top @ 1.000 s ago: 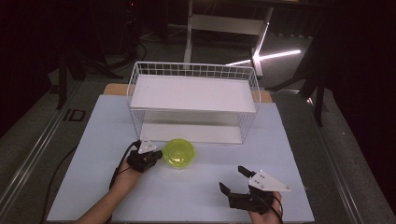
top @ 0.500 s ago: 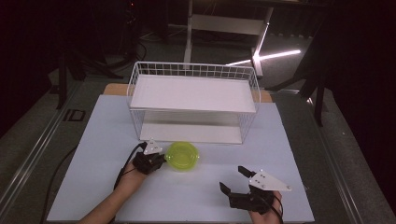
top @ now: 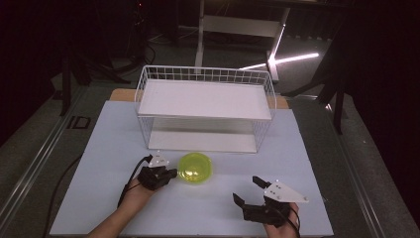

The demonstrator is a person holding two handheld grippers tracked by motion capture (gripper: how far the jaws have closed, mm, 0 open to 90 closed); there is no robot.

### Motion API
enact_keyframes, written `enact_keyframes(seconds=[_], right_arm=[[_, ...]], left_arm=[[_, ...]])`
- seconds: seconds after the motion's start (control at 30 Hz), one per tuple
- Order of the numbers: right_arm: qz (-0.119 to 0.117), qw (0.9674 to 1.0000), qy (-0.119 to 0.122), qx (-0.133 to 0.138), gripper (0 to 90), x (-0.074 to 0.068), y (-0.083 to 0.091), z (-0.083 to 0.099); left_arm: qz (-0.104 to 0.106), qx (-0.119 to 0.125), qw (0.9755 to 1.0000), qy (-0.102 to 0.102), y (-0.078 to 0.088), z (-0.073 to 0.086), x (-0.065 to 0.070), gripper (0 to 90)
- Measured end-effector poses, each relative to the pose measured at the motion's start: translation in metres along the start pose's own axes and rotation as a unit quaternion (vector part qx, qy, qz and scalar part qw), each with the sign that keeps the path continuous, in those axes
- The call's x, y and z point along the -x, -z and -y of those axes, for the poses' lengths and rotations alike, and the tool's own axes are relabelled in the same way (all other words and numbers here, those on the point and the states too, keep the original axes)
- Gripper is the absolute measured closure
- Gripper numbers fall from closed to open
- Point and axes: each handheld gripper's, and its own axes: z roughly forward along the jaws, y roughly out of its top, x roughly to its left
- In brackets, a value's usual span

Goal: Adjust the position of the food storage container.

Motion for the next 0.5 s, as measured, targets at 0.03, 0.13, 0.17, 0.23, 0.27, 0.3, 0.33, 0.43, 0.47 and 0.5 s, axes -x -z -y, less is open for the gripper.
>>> enact_keyframes(seconds=[0.03,0.13,0.17,0.23,0.27,0.3,0.33,0.43,0.47,0.5], right_arm=[[-0.001,1.0,0.0,0.0,14.8,0.0,-0.001,0.0],[-0.003,1.0,0.002,-0.003,14.7,-0.002,-0.001,0.0],[-0.003,1.0,0.003,-0.002,14.7,-0.002,-0.001,0.0],[-0.003,1.0,0.003,-0.002,14.7,-0.002,-0.001,0.0],[-0.002,1.0,0.003,-0.002,14.7,-0.002,-0.001,0.0],[-0.002,1.0,0.002,-0.002,14.8,-0.001,0.0,0.0],[-0.002,1.0,0.002,-0.002,14.8,-0.001,0.0,0.0],[-0.002,1.0,-0.001,-0.003,14.8,0.001,0.0,0.001],[-0.001,1.0,-0.001,-0.002,14.8,0.001,0.0,0.0],[-0.002,1.0,-0.002,-0.001,14.8,0.001,0.0,0.0]], left_arm=[[0.003,0.0,1.0,0.002,-0.002,0.0,0.001,90.0],[0.004,-0.002,1.0,0.004,-0.005,0.0,0.003,90.0],[0.007,-0.001,1.0,0.004,-0.008,-0.001,0.003,90.0],[0.008,-0.003,1.0,0.0,-0.011,-0.002,0.005,90.0],[0.011,-0.004,0.9999,0.0,-0.014,-0.004,0.007,90.0],[0.01,-0.005,0.9999,-0.001,-0.016,-0.006,0.009,90.0],[0.01,-0.005,0.9999,-0.001,-0.016,-0.006,0.009,90.0],[0.014,-0.008,0.9999,-0.006,-0.022,-0.011,0.013,90.0],[0.017,-0.008,0.9998,-0.006,-0.024,-0.013,0.014,90.0],[0.017,-0.009,0.9998,-0.008,-0.025,-0.015,0.016,90.0]])
